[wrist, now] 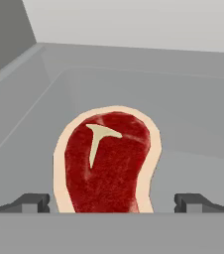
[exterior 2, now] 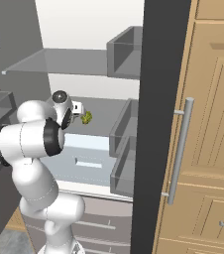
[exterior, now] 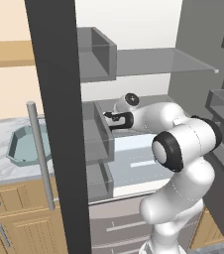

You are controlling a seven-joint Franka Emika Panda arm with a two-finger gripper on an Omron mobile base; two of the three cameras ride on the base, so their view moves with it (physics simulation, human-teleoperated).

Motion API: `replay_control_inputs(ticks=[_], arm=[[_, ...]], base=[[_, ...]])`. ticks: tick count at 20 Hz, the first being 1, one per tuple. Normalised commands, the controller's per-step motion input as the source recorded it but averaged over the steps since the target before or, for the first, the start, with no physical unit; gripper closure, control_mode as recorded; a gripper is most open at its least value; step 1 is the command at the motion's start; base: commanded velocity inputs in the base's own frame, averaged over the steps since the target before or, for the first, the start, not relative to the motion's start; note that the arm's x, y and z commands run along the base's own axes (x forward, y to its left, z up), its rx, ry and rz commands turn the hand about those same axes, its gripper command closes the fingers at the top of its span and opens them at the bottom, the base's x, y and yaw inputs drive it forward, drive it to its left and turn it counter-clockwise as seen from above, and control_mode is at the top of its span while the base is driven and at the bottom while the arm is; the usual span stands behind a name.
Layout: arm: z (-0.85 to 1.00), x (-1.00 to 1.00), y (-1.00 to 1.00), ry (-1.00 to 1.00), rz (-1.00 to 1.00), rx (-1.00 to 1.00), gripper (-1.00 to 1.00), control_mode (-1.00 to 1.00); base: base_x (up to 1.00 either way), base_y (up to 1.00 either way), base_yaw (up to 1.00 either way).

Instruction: Place one broccoli and one steak in each tupperware on the nearby counter, to pack two identical lunches.

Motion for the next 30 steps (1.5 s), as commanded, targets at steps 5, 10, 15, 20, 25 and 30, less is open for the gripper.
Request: replay_control_inputs(ticks=[5, 10, 15, 20, 25, 30], arm=[[-0.18, 0.19, 0.05, 0.0, 0.0, 0.0, -1.0, -1.0], [-0.23, 0.0, 0.03, 0.0, 0.0, -0.01, -1.0, -1.0], [-0.22, -0.01, 0.0, 0.0, -0.02, -0.02, -1.0, -1.0], [-0.22, -0.22, -0.01, 0.0, -0.05, -0.01, -1.0, -1.0], [-0.18, -0.3, 0.0, 0.0, -0.05, 0.0, -1.0, -1.0], [-0.05, 0.07, 0.0, 0.0, 0.0, 0.0, -1.0, -1.0]], base=[[0.0, 0.0, 0.0], [0.0, 0.0, 0.0], [0.0, 0.0, 0.0], [0.0, 0.0, 0.0], [0.0, 0.0, 0.0], [0.0, 0.0, 0.0]])
